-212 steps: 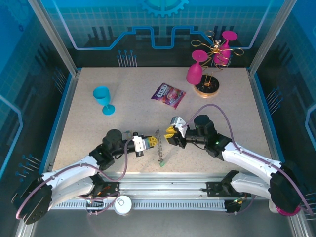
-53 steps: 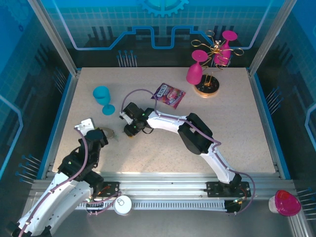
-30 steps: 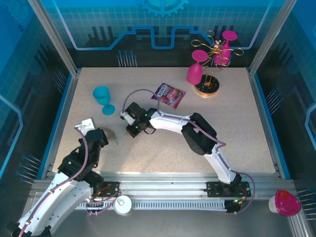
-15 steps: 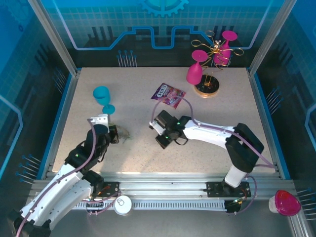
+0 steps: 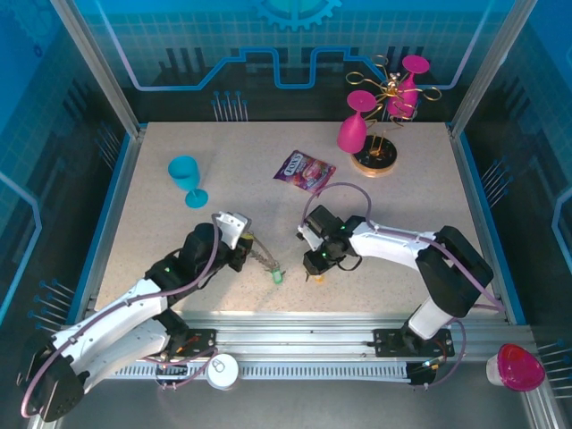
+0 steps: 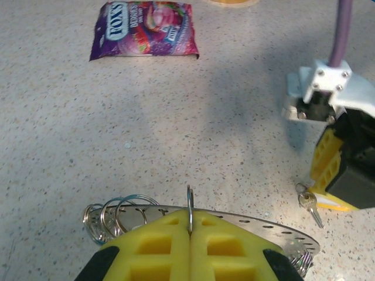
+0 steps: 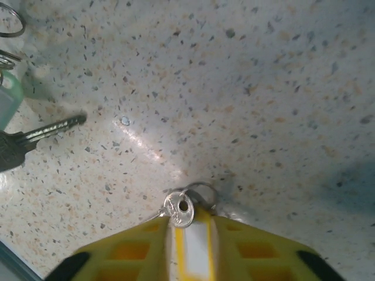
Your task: Put the keys on the keyring
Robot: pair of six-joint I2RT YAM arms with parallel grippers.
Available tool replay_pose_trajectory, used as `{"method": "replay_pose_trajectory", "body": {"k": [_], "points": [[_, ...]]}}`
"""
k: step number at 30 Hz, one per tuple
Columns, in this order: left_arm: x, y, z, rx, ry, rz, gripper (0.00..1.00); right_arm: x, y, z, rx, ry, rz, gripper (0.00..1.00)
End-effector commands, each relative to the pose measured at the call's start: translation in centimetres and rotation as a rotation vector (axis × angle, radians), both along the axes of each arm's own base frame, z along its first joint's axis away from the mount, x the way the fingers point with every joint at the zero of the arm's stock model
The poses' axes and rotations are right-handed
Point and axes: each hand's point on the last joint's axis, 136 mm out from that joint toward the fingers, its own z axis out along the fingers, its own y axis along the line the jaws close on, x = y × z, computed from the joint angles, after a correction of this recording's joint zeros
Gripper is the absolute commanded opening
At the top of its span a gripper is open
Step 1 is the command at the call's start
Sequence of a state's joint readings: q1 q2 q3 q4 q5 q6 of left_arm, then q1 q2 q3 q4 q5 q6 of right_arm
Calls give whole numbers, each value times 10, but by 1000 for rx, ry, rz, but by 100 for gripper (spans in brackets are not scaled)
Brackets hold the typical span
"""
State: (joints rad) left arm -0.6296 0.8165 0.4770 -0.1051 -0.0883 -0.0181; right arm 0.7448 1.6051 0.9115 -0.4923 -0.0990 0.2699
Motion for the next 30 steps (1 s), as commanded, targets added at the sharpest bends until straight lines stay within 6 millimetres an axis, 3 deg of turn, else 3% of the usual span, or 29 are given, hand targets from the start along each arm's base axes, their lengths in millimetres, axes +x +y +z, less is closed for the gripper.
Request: {"method": "replay_pose_trajectory", "body": {"k": [1, 8, 13, 15, 20, 26, 30], "points": [[0, -14, 13, -9, -102, -102, 0, 5, -3, 15, 75, -11, -8, 33], [-8, -20, 8, 30, -122, -185, 0, 10, -11, 22, 97, -30, 42, 38], [-8, -21, 6, 37, -111, -188, 0, 3, -8, 11, 84, 47, 16, 38], [-8, -21, 6, 34, -108, -190, 0, 5, -14, 9, 34, 85, -104, 34], [-8, -21, 6, 35, -109, -185, 0, 5, -19, 20, 9, 201, -513, 38], [-6, -20, 3, 38, -115, -176, 0, -6, -2, 34, 138, 271, -870, 40], [-6, -21, 2, 36, -117, -180, 0, -8, 4, 33, 171, 332, -1013, 39]]}}
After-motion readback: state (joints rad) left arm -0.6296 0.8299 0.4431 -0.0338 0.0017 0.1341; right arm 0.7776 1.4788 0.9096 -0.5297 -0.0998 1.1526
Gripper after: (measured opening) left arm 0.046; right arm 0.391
